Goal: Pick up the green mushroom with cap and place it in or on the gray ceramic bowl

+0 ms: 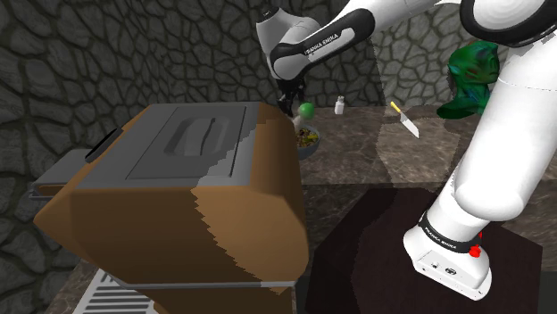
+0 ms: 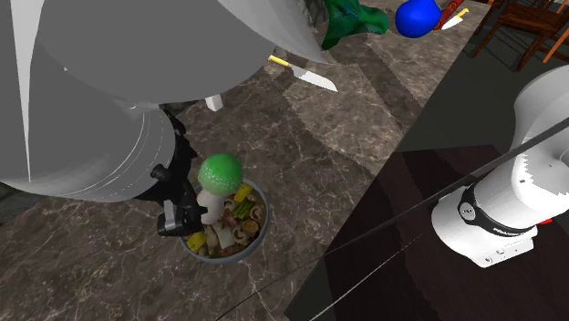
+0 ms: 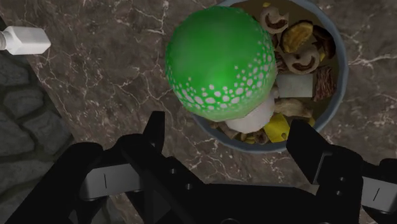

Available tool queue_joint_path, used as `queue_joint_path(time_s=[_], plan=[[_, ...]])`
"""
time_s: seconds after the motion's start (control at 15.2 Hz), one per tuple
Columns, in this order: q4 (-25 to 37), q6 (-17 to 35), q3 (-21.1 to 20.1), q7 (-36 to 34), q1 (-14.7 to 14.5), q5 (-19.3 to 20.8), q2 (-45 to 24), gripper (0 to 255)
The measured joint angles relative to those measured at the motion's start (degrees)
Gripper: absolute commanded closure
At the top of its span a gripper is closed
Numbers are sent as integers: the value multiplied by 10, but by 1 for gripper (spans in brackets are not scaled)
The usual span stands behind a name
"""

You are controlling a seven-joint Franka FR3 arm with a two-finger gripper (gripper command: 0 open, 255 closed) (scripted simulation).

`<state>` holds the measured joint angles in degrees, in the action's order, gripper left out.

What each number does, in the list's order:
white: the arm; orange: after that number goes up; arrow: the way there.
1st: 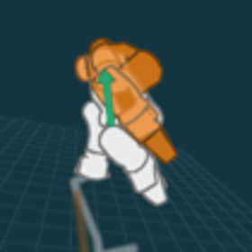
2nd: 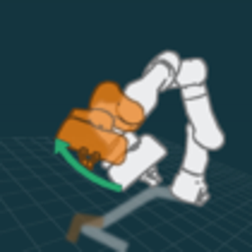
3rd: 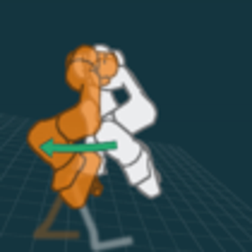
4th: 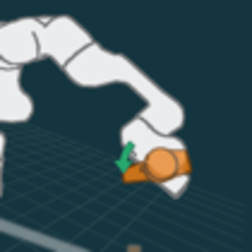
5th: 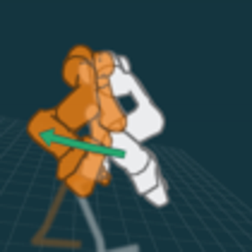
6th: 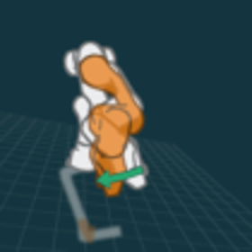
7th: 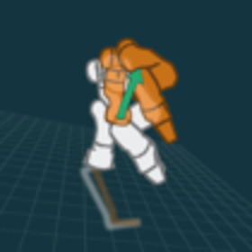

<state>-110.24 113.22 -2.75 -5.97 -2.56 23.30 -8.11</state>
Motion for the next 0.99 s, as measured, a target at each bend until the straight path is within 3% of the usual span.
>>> queue_joint_path(time_s=[0.26,0.59,0.99], plan=[[-1,0,0,0,0,0,0,0],[45,-59,-9,7,-10,-10,12,0],[48,-66,-10,6,-12,-11,14,0]])
